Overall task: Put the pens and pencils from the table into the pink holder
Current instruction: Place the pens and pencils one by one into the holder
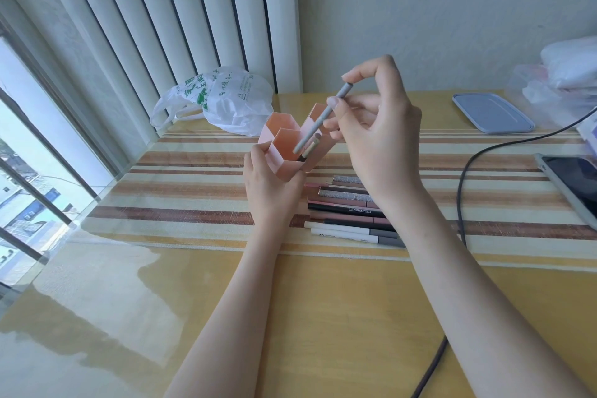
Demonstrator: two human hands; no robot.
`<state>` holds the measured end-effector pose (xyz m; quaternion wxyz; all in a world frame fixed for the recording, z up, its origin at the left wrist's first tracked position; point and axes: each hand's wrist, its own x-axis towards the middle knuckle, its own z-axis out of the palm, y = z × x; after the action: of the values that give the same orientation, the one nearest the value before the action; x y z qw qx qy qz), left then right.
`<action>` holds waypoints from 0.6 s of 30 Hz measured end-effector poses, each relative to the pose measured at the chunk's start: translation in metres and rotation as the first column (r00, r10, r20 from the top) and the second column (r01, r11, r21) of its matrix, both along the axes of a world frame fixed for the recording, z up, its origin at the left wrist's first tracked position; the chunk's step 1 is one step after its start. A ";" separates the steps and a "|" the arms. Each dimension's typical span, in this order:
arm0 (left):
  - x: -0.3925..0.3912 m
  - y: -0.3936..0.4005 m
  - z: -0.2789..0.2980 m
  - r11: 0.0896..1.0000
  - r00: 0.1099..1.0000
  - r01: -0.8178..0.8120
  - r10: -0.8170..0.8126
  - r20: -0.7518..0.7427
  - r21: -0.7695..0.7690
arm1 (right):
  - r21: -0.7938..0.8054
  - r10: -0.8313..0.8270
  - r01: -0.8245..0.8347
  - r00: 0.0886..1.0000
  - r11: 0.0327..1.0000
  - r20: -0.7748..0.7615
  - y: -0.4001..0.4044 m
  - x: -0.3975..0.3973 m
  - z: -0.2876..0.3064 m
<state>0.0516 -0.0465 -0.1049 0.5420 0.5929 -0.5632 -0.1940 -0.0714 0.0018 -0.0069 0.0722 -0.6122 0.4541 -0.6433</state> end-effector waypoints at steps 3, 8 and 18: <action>0.000 0.000 0.000 1.000 1.000 0.000 0.000 -0.001 0.007 | -0.065 -0.011 0.011 1.000 0.998 -0.007 -0.001 0.001 -0.001; -0.001 0.000 0.000 1.000 1.000 0.000 0.000 -0.008 -0.003 | 0.108 -0.015 0.031 0.988 0.994 -0.153 -0.006 0.001 -0.011; 0.000 -0.001 0.000 1.000 1.000 -0.011 0.012 -0.025 0.026 | 0.316 -0.054 0.175 0.933 0.933 -0.355 -0.008 0.002 -0.018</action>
<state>0.0515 -0.0476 -0.1050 0.5426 0.6005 -0.5502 -0.2056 -0.0692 -0.0064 -0.0247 0.0596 -0.6643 0.5999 -0.4419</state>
